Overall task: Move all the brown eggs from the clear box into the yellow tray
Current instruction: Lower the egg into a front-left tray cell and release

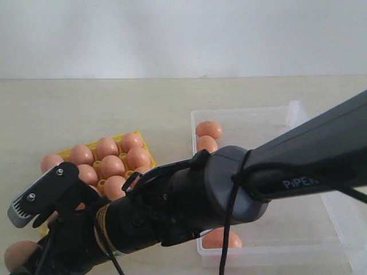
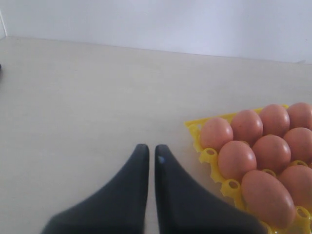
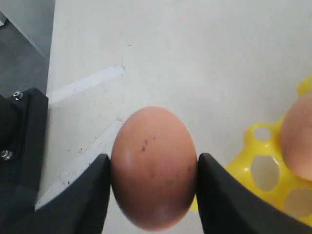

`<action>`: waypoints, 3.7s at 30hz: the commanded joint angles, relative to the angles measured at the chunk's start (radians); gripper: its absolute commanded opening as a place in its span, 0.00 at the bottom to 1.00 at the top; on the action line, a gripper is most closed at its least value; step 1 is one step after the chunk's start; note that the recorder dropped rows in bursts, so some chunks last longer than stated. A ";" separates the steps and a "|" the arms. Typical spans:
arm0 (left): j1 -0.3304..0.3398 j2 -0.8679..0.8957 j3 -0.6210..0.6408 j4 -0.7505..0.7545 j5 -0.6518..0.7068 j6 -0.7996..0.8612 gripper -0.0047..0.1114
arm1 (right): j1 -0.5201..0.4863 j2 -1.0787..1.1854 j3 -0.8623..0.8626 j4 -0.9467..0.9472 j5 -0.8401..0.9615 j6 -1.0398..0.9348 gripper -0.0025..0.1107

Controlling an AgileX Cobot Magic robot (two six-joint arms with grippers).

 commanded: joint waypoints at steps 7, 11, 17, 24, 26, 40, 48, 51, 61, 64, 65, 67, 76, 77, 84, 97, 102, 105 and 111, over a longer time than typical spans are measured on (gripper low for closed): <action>0.003 -0.003 0.003 -0.002 -0.004 0.007 0.08 | 0.002 -0.005 -0.005 0.197 0.124 -0.069 0.02; 0.003 -0.003 0.003 -0.002 -0.004 0.007 0.08 | 0.002 -0.002 -0.005 0.218 0.184 -0.137 0.02; 0.003 -0.003 0.003 -0.002 -0.004 0.007 0.08 | 0.002 -0.002 -0.005 0.221 0.163 -0.176 0.11; 0.003 -0.003 0.003 -0.002 -0.004 0.007 0.08 | 0.002 -0.002 -0.005 0.221 0.147 -0.175 0.46; 0.003 -0.003 0.003 -0.002 -0.004 0.007 0.08 | 0.002 -0.002 -0.005 0.221 0.147 -0.175 0.46; 0.003 -0.003 0.003 -0.002 -0.004 0.007 0.08 | 0.002 -0.079 -0.005 0.221 0.254 -0.225 0.46; 0.003 -0.003 0.003 -0.002 -0.004 0.007 0.08 | 0.002 -0.139 -0.005 0.221 0.312 -0.089 0.46; 0.003 -0.003 0.003 -0.002 -0.004 0.007 0.08 | 0.002 -0.139 -0.005 0.221 0.316 -0.041 0.38; 0.003 -0.003 0.003 -0.002 -0.004 0.007 0.08 | 0.030 -0.142 -0.001 0.219 0.403 -0.034 0.02; 0.003 -0.003 0.003 -0.002 -0.004 0.007 0.08 | 0.077 -0.142 -0.001 0.219 0.472 -0.034 0.02; 0.003 -0.003 0.003 -0.002 -0.004 0.007 0.08 | 0.098 -0.142 -0.001 0.219 0.503 -0.037 0.02; 0.003 -0.003 0.003 -0.002 -0.004 0.007 0.08 | 0.131 -0.139 -0.001 0.219 0.536 -0.063 0.02; 0.003 -0.003 0.003 -0.002 -0.004 0.007 0.08 | 0.140 -0.101 -0.001 0.215 0.575 -0.094 0.02; 0.003 -0.003 0.003 -0.002 -0.004 0.007 0.08 | 0.140 -0.092 -0.001 0.215 0.572 -0.097 0.02; 0.003 -0.003 0.003 -0.002 -0.004 0.007 0.08 | 0.142 -0.037 -0.001 0.218 0.517 -0.083 0.02; 0.003 -0.003 0.003 -0.002 -0.004 0.007 0.08 | 0.142 -0.087 -0.005 0.221 0.524 -0.087 0.02; 0.003 -0.003 0.003 -0.002 -0.004 0.007 0.08 | 0.142 -0.069 -0.007 0.221 0.524 -0.094 0.02; 0.003 -0.003 0.003 -0.002 -0.004 0.007 0.08 | 0.142 -0.049 -0.009 0.221 0.517 -0.105 0.02; 0.003 -0.003 0.003 -0.002 -0.004 0.007 0.08 | 0.142 -0.047 -0.009 0.221 0.524 -0.105 0.02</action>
